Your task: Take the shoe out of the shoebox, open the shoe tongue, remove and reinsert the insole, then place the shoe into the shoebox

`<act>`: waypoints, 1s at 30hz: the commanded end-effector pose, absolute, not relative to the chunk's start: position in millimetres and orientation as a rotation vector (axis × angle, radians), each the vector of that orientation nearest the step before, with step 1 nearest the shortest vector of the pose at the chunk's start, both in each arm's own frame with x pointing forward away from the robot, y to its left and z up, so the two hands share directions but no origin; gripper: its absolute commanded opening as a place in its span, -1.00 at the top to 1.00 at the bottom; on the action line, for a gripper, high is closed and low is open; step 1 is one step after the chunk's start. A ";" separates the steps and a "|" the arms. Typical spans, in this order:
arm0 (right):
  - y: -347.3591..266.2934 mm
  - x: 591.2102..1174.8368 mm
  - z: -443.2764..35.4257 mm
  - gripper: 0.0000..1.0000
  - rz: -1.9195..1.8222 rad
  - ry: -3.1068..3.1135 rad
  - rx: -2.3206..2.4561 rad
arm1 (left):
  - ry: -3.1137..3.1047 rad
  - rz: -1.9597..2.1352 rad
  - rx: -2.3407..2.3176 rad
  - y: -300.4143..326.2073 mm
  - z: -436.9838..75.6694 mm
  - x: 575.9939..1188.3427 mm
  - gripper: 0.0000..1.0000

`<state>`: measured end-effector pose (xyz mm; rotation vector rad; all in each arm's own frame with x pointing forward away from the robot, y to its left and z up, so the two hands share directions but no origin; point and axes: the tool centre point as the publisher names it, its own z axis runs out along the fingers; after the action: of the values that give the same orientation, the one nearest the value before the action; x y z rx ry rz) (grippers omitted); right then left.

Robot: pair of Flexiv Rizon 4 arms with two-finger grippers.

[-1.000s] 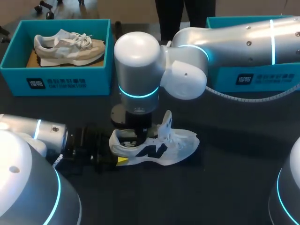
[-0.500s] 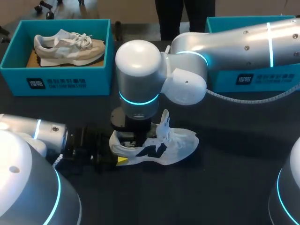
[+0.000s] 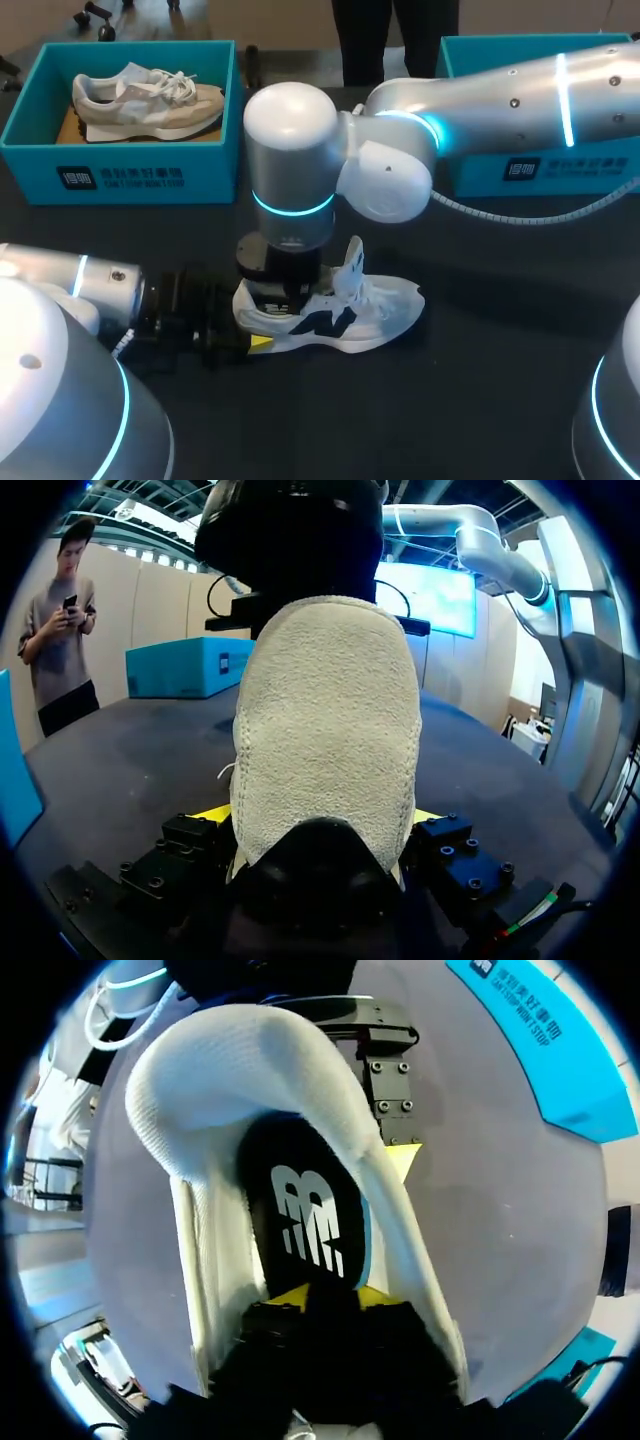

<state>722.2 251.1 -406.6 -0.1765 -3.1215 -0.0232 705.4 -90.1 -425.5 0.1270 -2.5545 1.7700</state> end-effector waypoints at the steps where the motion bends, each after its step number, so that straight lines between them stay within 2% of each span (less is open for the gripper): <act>1: 256.0 719.7 -447.2 1.00 -0.024 -3.106 -0.195 | -2.557 1.766 0.126 -90.2 -423.4 705.1 1.00; 8: 250.9 716.0 -443.4 1.00 -0.004 -3.097 -0.228 | -2.557 1.766 0.126 -90.2 -423.4 705.1 1.00; 18: 231.2 713.0 -406.9 1.00 -0.101 -3.129 -0.228 | -2.557 1.766 0.126 -90.2 -423.4 705.1 1.00; 30: 225.6 719.3 -365.9 1.00 -0.038 -3.148 -0.128 | -2.557 1.766 0.126 -90.2 -423.4 705.1 1.00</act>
<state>721.8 230.0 -378.6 -0.1293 -3.1393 -0.0424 705.1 -90.8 -424.2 0.1269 -2.5535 1.7721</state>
